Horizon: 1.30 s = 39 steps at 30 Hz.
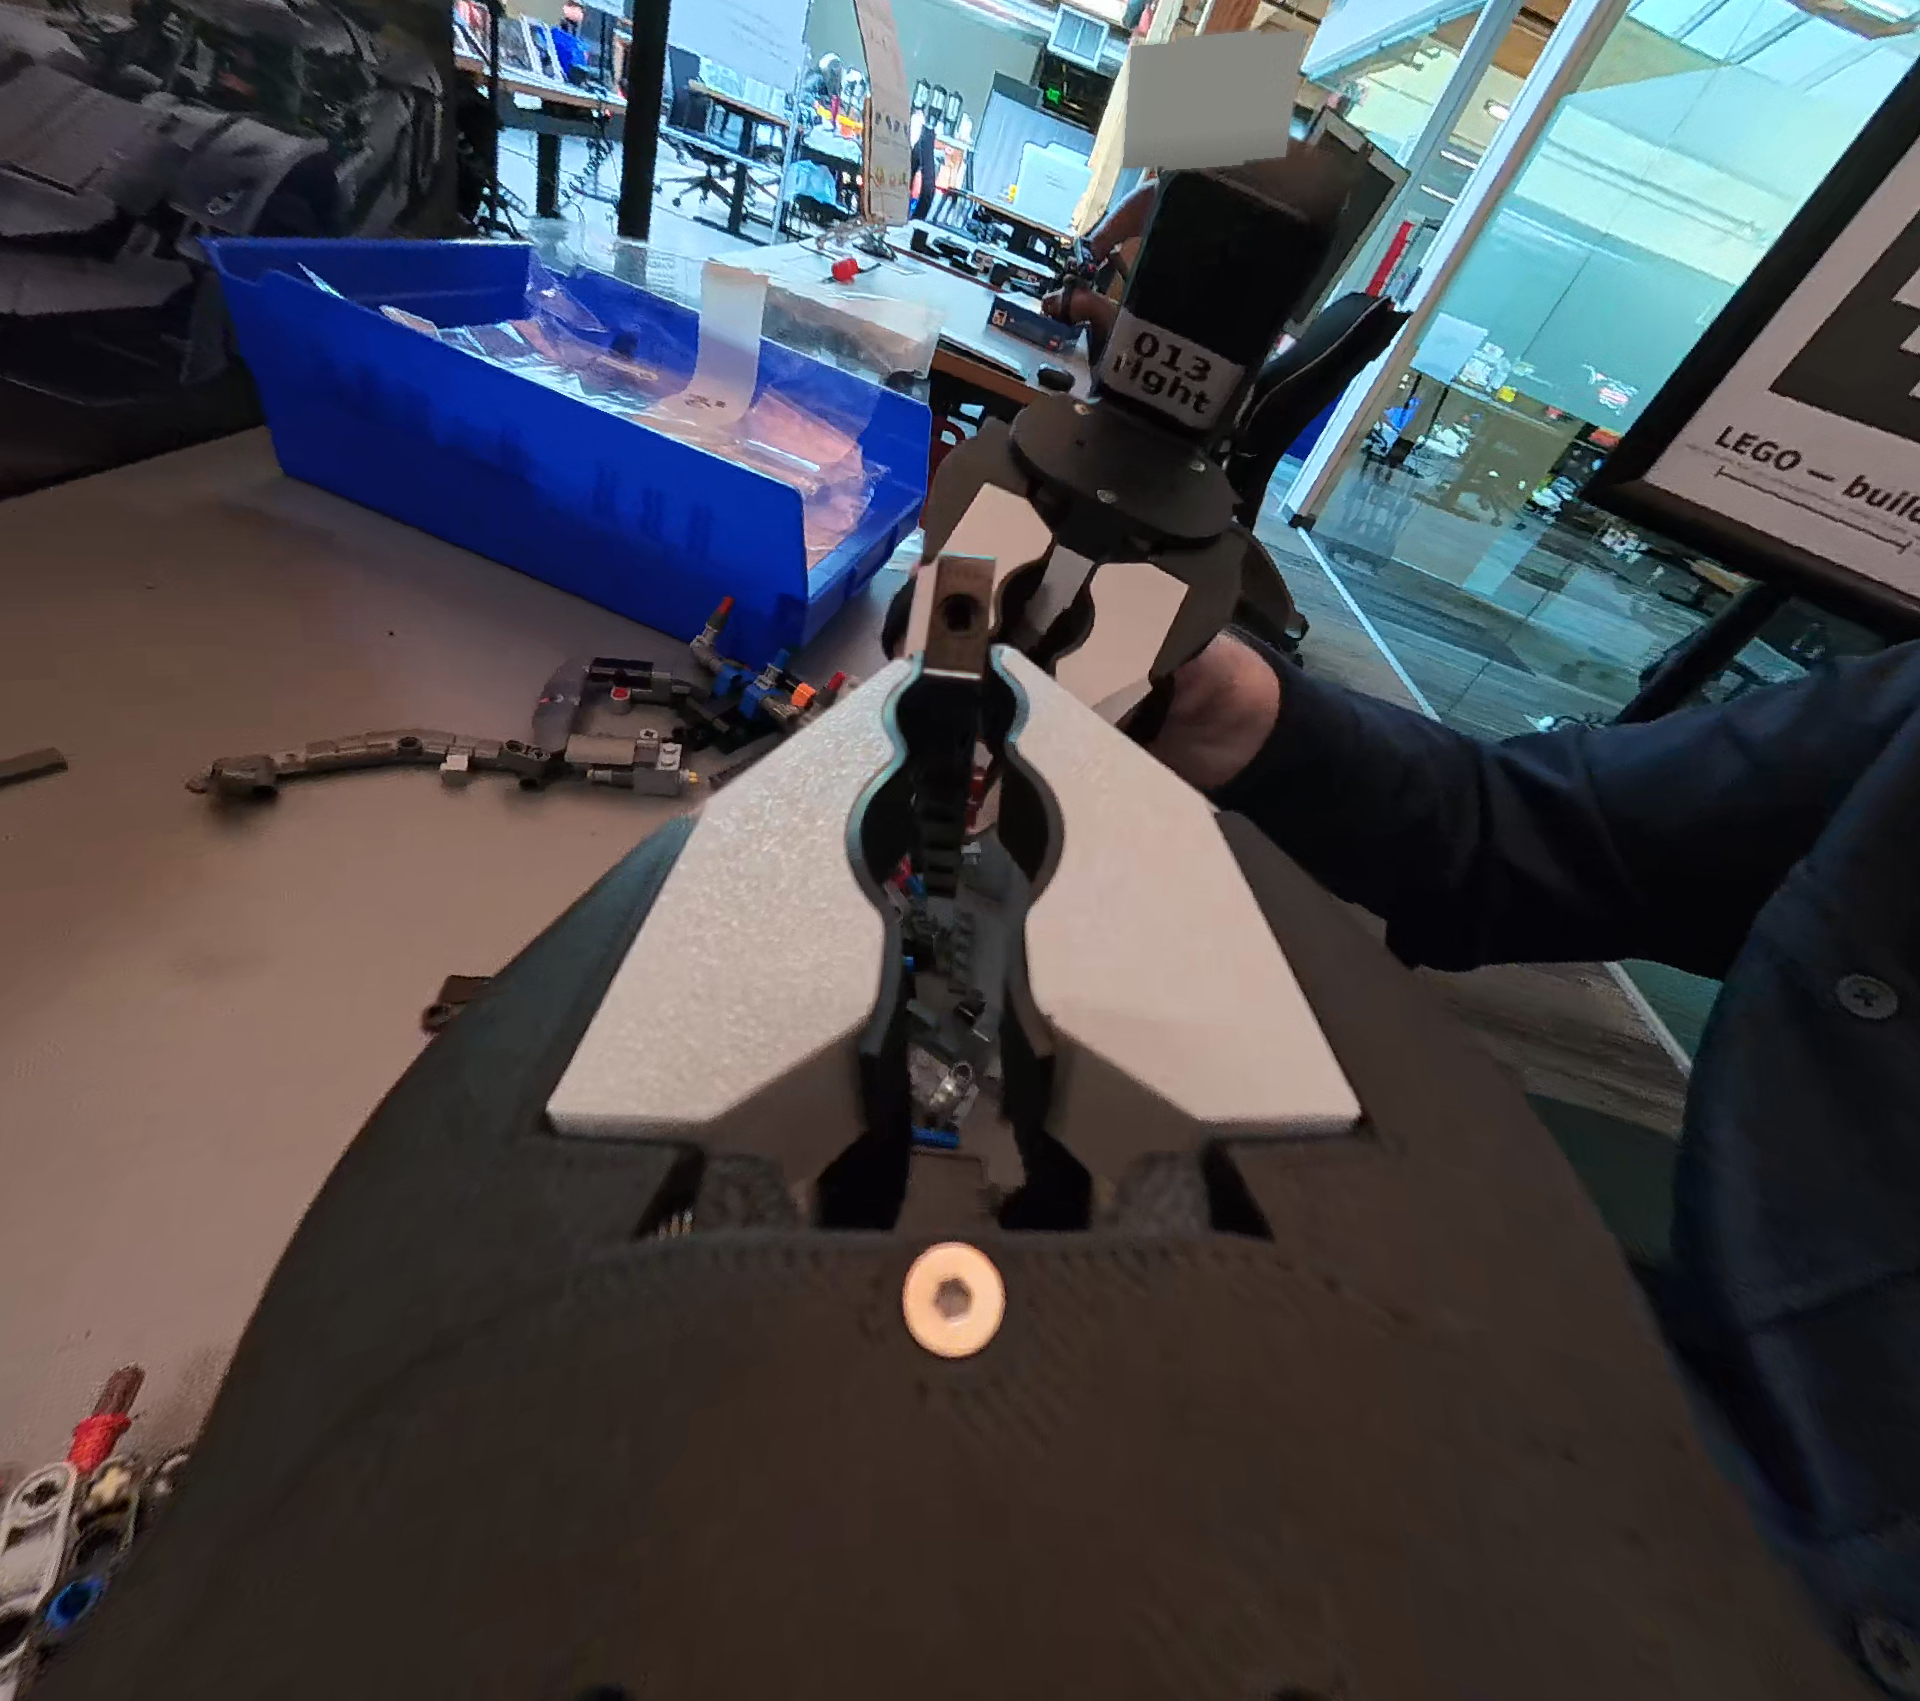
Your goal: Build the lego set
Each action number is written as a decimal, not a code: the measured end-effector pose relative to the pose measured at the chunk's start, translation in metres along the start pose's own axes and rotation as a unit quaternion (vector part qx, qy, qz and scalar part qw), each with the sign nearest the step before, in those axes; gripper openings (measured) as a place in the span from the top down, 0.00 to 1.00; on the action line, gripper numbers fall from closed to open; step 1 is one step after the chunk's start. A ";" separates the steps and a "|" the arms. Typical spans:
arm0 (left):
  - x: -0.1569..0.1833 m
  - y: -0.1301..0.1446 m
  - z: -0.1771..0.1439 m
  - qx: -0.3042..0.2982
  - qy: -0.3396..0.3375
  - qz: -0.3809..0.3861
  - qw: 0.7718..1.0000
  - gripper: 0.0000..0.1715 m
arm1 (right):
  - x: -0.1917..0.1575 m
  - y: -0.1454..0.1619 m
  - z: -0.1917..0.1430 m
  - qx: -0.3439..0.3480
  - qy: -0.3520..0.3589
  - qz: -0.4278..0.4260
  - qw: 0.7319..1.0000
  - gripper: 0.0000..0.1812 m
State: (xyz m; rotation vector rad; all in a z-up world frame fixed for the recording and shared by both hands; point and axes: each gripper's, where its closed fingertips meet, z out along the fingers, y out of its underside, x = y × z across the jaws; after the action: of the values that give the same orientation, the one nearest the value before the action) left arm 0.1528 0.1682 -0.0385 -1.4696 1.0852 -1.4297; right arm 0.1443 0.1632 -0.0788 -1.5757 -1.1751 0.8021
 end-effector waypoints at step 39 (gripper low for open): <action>-0.159 0.056 -0.325 -0.385 -0.441 0.154 0.796 0.69 | -0.001 -0.028 0.111 -0.102 0.001 -0.054 0.993 0.95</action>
State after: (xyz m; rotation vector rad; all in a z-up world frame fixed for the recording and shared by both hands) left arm -0.1736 0.3083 -0.1274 -2.0496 1.2110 0.0859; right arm 0.0359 0.1991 -0.0859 -1.6605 -1.3653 0.6252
